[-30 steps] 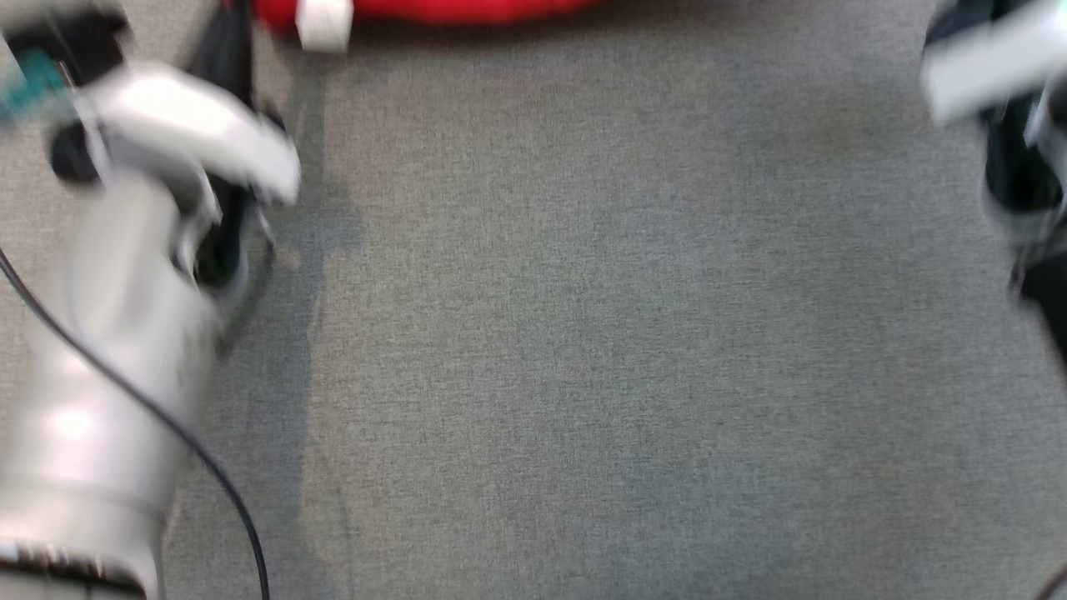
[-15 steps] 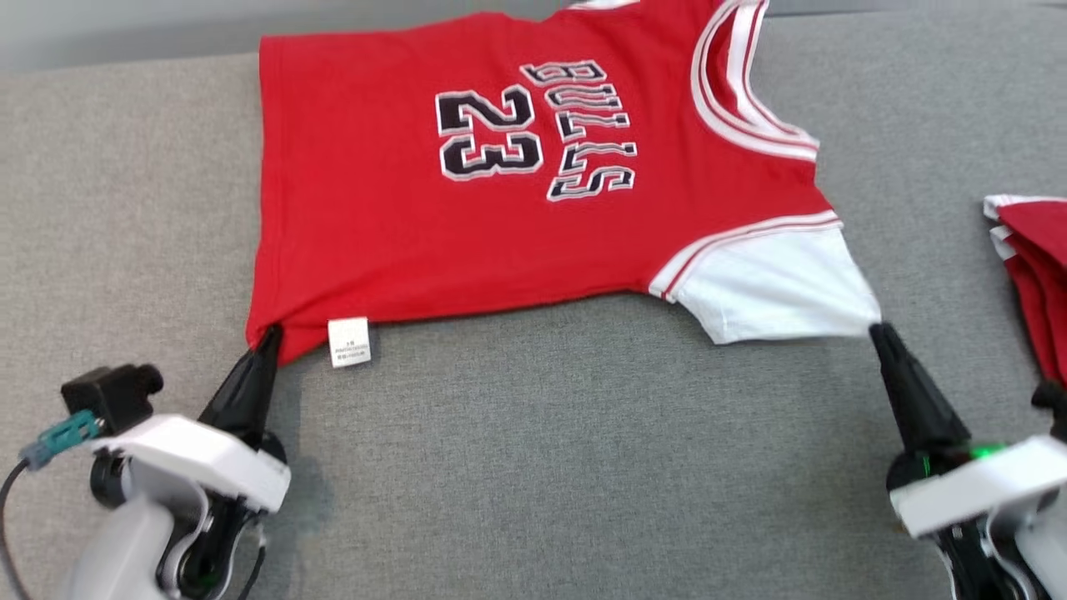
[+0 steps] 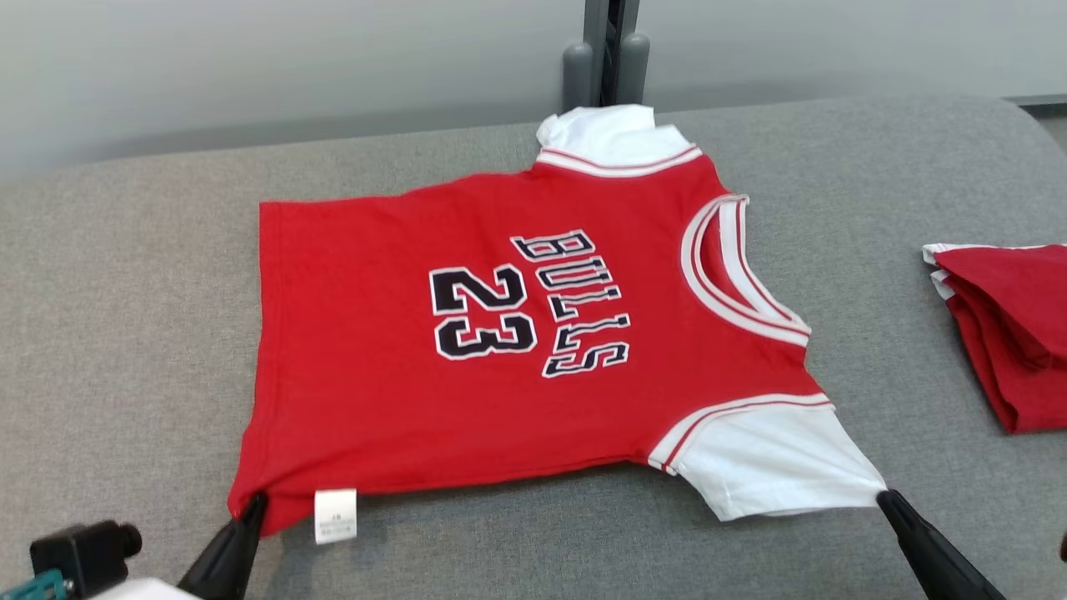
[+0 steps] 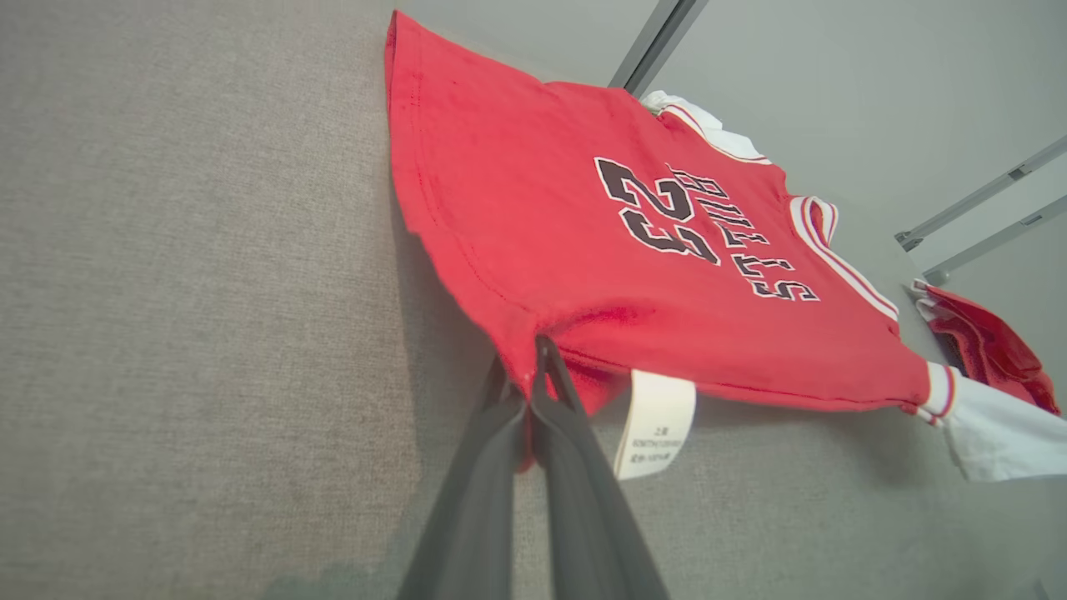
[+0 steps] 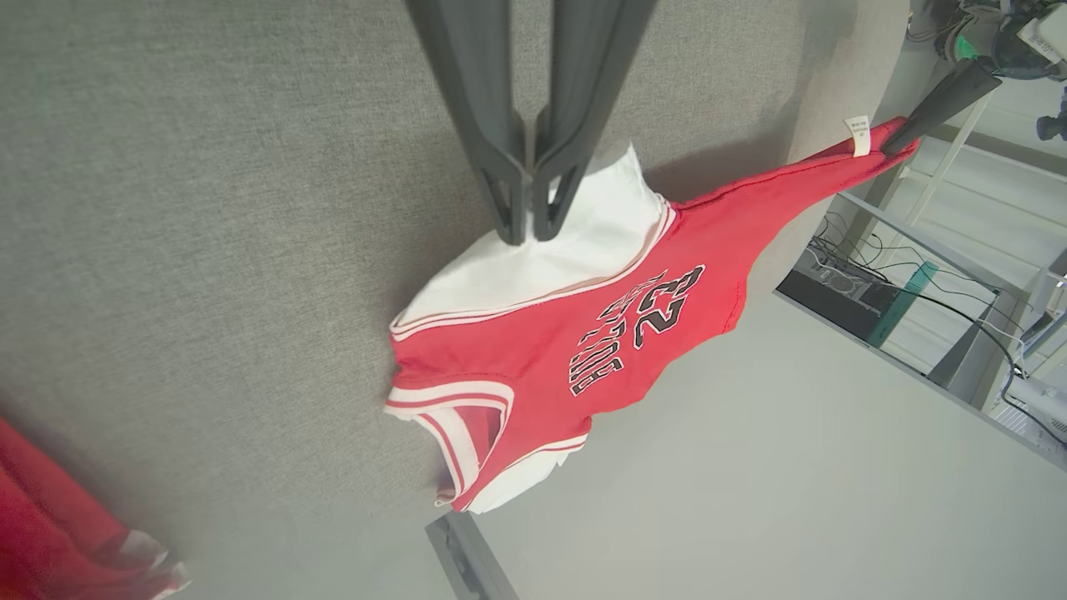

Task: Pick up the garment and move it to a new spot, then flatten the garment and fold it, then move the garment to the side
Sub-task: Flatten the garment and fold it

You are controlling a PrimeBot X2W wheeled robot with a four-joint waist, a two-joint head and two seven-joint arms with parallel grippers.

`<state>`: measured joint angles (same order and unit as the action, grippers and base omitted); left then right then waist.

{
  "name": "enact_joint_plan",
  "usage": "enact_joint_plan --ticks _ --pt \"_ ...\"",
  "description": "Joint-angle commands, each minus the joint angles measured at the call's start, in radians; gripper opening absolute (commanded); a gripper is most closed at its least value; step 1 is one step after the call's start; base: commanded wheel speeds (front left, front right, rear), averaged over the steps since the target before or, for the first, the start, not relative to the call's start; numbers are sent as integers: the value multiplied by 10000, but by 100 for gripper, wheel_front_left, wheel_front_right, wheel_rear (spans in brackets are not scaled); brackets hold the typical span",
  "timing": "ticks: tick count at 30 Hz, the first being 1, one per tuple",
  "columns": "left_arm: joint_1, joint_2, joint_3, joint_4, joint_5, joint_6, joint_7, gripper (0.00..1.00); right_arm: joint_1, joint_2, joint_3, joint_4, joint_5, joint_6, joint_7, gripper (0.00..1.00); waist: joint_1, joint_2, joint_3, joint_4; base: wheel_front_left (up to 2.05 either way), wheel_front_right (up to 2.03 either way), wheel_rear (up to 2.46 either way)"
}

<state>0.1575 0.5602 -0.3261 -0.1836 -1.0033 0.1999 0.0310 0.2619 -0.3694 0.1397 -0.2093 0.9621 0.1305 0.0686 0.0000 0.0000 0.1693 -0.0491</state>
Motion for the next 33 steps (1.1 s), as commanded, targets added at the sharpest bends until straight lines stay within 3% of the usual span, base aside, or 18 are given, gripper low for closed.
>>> enact_joint_plan --ticks 1,8,14,24,33 --pt "318 181 84 -232 -69 214 76 0 331 178 -376 -323 -257 4 307 0 0 0 -190 7 0 0 0" --pt "1230 462 210 -1084 -215 754 326 0 1473 1493 -1626 -1728 -1169 4 1988 0 0 0 -349 75 0 0 0" --pt "1079 570 191 -1190 -253 795 558 0 1188 2161 -2009 -2220 -1646 4 2987 0 0 0 -308 99 0 0 0" --pt "-375 769 159 -1000 -182 565 1136 0 -1881 1527 -1771 -1465 -1519 4 3377 0 0 0 691 116 0 0 0" --pt "-1822 525 93 -303 -292 286 1435 0 -5553 352 -404 1263 -563 4 3102 0 0 0 2182 297 0 0 0"
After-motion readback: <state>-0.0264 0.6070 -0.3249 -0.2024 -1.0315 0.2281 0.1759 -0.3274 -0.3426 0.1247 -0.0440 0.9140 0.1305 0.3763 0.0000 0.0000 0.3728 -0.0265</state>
